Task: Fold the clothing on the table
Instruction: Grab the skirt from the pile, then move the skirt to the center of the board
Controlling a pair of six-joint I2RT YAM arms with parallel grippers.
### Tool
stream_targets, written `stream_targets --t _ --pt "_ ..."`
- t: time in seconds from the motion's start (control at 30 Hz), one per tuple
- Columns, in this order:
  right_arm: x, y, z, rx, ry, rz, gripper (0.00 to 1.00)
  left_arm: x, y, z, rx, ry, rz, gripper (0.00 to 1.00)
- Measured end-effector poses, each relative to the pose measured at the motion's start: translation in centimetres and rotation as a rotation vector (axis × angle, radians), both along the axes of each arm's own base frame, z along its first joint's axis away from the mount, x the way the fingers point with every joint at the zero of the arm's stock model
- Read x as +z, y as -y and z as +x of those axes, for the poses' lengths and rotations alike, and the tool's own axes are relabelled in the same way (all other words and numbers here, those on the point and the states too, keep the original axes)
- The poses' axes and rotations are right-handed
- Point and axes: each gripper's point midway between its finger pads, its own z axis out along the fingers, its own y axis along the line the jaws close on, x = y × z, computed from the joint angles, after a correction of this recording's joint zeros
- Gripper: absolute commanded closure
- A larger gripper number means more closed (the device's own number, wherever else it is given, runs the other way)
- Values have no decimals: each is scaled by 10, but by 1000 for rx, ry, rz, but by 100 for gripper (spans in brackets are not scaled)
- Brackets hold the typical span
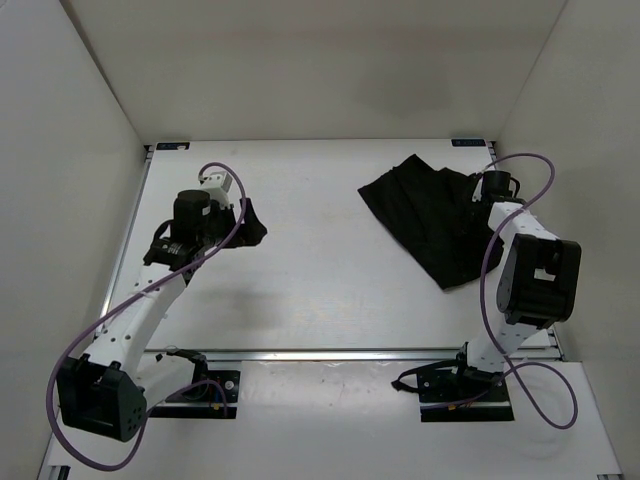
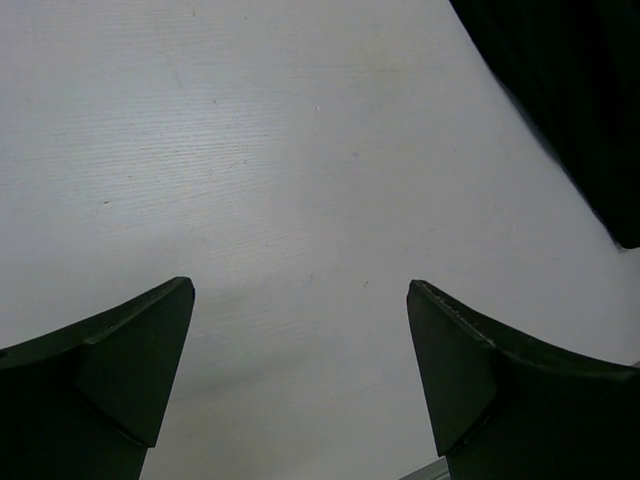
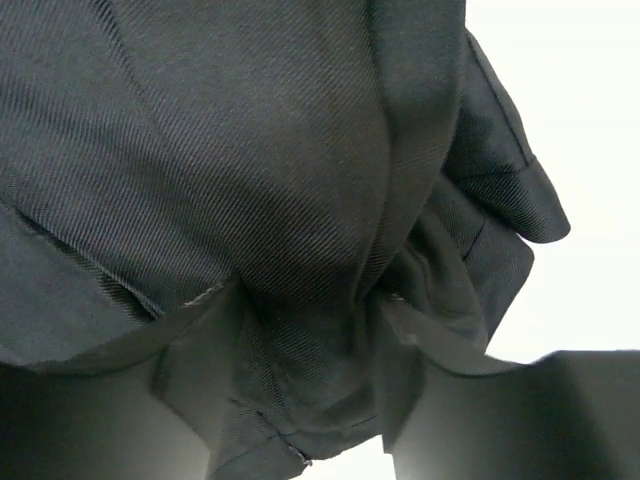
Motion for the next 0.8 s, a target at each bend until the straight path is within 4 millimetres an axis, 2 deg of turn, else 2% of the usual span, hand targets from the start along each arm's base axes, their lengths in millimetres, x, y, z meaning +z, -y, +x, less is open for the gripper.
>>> stream_targets --t 0.03,0.07,0.1,0.2,0.3,0.4,0.47,0.5,0.57,0.63,0.7,0.73,0.77,0.8 --pt "-1 1 0 -2 -1 2 79 1 -1 0 4 2 -1 2" --pt "-2 2 0 1 -3 1 87 1 -3 1 8 3 -2 2" --pt "-3 2 0 -2 -5 5 100 1 -3 1 11 4 -1 1" --pt "-2 2 1 -2 -5 2 100 1 -3 1 7 4 -2 1" --pt "9 -4 9 16 5 -17 100 0 -1 0 2 1 -3 2" --pt "37 -30 26 87 29 -67 100 -2 2 2 -13 -5 -10 1" --pt "74 -67 46 179 87 -100 100 -6 6 3 -34 -18 -16 1" --pt "102 -94 58 237 141 -106 100 -8 8 3 -45 -25 -17 2" --pt "169 -156 78 360 284 -97 100 -12 11 4 -61 -31 -19 1" --pt "245 -215 86 457 465 -70 100 -11 13 5 -70 -27 -22 1" --pt "315 -266 74 543 636 -8 100 -4 15 7 -75 -2 -33 2" --pt "347 -285 64 580 716 40 100 1 15 8 -75 13 -38 1" --pt "374 -297 51 606 785 95 100 8 16 9 -76 31 -41 1" --pt "394 -300 39 618 837 146 100 15 16 10 -75 49 -43 2"
